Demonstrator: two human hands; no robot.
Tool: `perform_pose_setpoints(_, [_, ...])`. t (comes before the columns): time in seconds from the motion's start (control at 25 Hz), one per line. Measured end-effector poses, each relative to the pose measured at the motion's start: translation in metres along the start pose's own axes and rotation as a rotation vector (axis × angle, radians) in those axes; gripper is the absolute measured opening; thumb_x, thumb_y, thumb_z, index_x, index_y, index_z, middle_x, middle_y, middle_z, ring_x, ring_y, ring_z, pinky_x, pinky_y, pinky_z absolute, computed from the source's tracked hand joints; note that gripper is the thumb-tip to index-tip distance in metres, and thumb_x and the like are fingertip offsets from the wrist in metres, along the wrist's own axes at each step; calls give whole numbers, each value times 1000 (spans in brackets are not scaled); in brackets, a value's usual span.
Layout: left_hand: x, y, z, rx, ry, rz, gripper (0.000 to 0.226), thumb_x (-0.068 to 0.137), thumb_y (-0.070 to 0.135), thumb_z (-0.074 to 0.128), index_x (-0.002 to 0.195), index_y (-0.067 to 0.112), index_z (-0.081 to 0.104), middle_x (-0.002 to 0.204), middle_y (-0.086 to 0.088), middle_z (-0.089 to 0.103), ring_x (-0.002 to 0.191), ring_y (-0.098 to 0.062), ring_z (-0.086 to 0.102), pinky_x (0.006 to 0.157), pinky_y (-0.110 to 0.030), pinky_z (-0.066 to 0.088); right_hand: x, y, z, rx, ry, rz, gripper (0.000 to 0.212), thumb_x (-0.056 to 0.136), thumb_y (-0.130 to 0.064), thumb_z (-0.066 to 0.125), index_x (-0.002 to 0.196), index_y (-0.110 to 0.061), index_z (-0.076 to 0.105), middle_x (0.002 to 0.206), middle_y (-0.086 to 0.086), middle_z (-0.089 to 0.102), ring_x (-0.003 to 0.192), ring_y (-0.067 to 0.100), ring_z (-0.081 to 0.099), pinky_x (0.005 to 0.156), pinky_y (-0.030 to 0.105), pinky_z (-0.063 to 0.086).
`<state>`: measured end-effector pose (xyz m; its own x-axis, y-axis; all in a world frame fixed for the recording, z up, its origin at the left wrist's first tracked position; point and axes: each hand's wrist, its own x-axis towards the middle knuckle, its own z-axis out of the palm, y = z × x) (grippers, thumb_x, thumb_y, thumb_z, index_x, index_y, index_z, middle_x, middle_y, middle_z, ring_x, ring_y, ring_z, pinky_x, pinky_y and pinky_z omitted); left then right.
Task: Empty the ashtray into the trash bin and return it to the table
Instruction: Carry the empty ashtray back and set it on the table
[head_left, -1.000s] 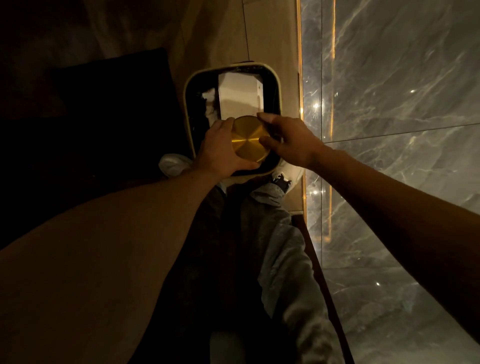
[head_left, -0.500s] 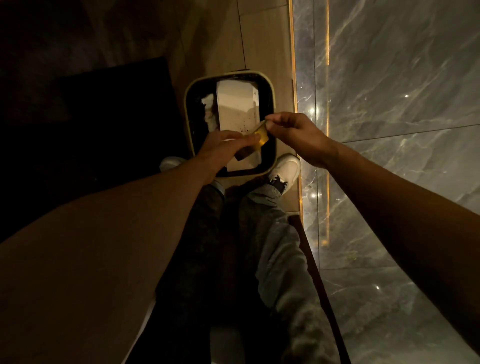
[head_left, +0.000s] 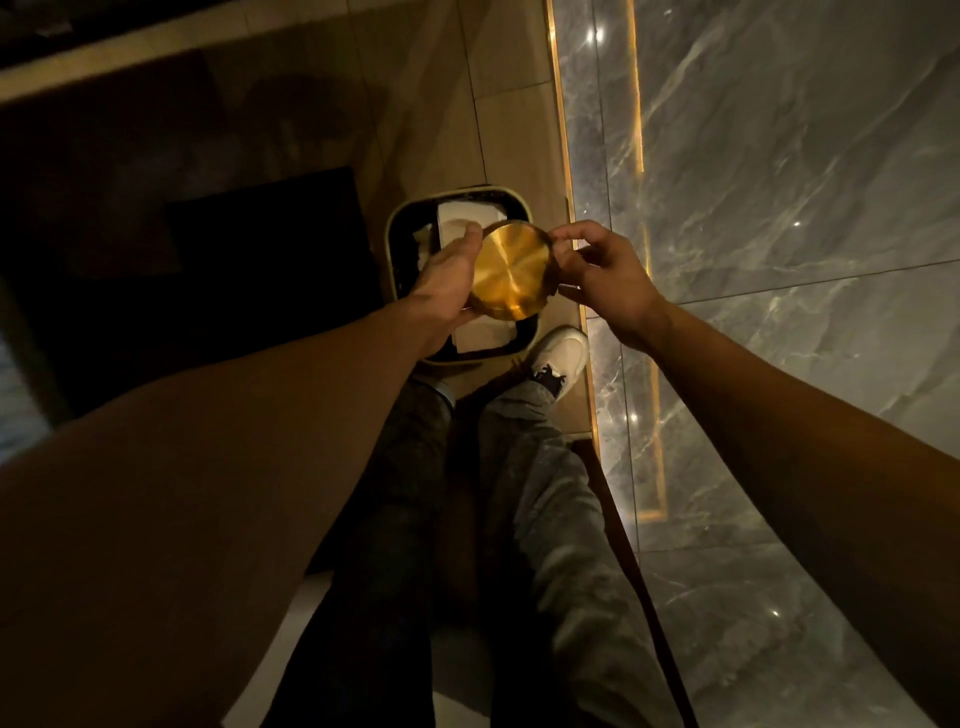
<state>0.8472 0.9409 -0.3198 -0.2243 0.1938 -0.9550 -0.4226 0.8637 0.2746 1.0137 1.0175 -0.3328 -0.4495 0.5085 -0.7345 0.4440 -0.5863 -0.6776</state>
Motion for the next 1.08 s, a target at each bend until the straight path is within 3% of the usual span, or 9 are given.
perform_pose_setpoints(0.16, [-46,18,2,104,-51,207,44,95,49,47,138,37,45,148,-1,43,123,-25,54,79,-33,58,-35,-27,-6,61,118,-19,26,99,-19,51,119,-4,58,108,21,62,97,30,65,88,52,58])
perform_pose_setpoints(0.32, [-101,29,5,294,-94,497,83,72,33,82,142,30,37,139,1,50,121,-16,55,96,-33,54,-76,-63,-14,87,198,-125,26,98,-25,53,121,-14,58,112,18,62,102,30,65,77,43,62])
perform_pose_setpoints(0.44, [-147,41,4,386,-120,639,105,56,20,93,143,27,35,137,5,40,117,-10,50,87,-25,56,-110,-92,-19,81,240,-207,18,97,-24,55,114,-17,57,108,11,61,98,23,66,73,38,62])
perform_pose_setpoints(0.56, [-189,48,-3,366,-111,709,109,53,7,93,145,18,35,134,3,32,121,-16,47,75,-25,60,-143,-119,-20,15,249,-275,25,98,-20,55,119,-7,57,113,10,61,90,13,69,70,33,62])
perform_pose_setpoints(0.72, [-246,46,-31,386,-1,861,99,56,21,92,141,22,40,137,2,40,126,-14,48,83,-27,59,-188,-160,-11,-83,109,-372,43,90,-25,67,130,-12,58,131,9,57,104,19,68,82,38,62])
perform_pose_setpoints(0.88, [-297,42,-73,366,102,924,102,55,32,92,142,21,40,137,4,44,126,-7,48,100,-26,49,-228,-197,14,-292,-34,-446,82,70,-24,85,142,-20,46,139,0,49,115,8,59,91,21,54])
perform_pose_setpoints(1.0, [-324,38,-110,387,171,975,102,57,36,91,143,19,40,138,4,47,127,-5,47,104,-20,42,-241,-217,48,-418,-55,-570,87,65,-31,86,141,-18,47,132,-6,51,117,0,52,97,13,46])
perform_pose_setpoints(1.08, [-337,32,-133,381,215,1002,98,59,36,90,142,19,41,138,3,49,126,-7,48,103,-21,43,-244,-227,73,-475,-56,-627,88,64,-33,85,141,-13,48,131,-3,53,118,2,52,100,17,46])
